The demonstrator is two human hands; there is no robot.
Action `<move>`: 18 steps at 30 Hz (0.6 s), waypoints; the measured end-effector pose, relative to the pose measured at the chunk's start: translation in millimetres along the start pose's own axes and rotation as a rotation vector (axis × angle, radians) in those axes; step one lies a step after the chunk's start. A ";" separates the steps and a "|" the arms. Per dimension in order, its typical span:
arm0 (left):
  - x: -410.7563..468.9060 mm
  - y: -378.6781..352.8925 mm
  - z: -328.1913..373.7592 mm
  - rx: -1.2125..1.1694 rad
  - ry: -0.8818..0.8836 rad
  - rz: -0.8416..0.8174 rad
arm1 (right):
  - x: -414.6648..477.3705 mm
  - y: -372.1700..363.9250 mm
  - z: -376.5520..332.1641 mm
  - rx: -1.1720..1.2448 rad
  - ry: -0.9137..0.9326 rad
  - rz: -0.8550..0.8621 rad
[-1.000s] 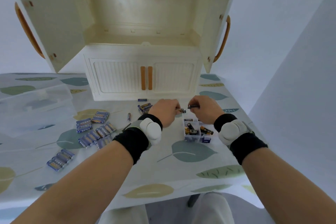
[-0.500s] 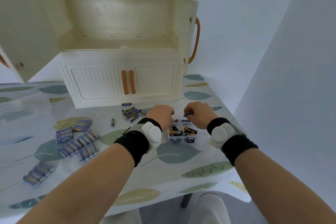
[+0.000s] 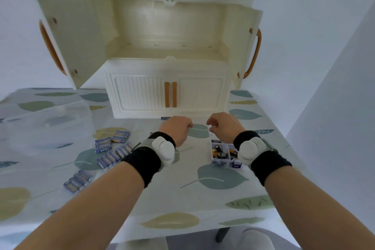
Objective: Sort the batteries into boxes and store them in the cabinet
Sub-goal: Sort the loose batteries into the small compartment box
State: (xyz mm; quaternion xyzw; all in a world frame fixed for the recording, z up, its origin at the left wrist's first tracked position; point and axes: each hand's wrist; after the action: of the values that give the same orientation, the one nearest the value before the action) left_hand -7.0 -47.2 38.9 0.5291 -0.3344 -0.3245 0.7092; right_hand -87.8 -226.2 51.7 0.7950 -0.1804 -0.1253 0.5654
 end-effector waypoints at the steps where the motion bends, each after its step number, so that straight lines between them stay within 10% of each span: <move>1: -4.4 1.9 -8.6 0.016 0.029 -0.008 | 1.3 -3.8 -8.2 -0.001 0.015 -0.008; 18: -41.4 -12.9 -79.7 0.137 0.281 -0.115 | 31.7 -79.2 -74.8 -0.204 0.061 -0.088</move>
State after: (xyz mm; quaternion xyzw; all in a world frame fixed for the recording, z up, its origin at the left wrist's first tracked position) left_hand 33.4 26.1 3.8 0.6346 -0.2225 -0.2639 0.6914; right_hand -17.6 -152.6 1.7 0.7440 -0.1143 -0.1433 0.6426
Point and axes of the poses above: each hand's wrist, its own x-axis towards the middle knuckle, its own y-axis out of the back of the hand, z = x × y, and after that the axes turned 13 degrees about -y, right-handed
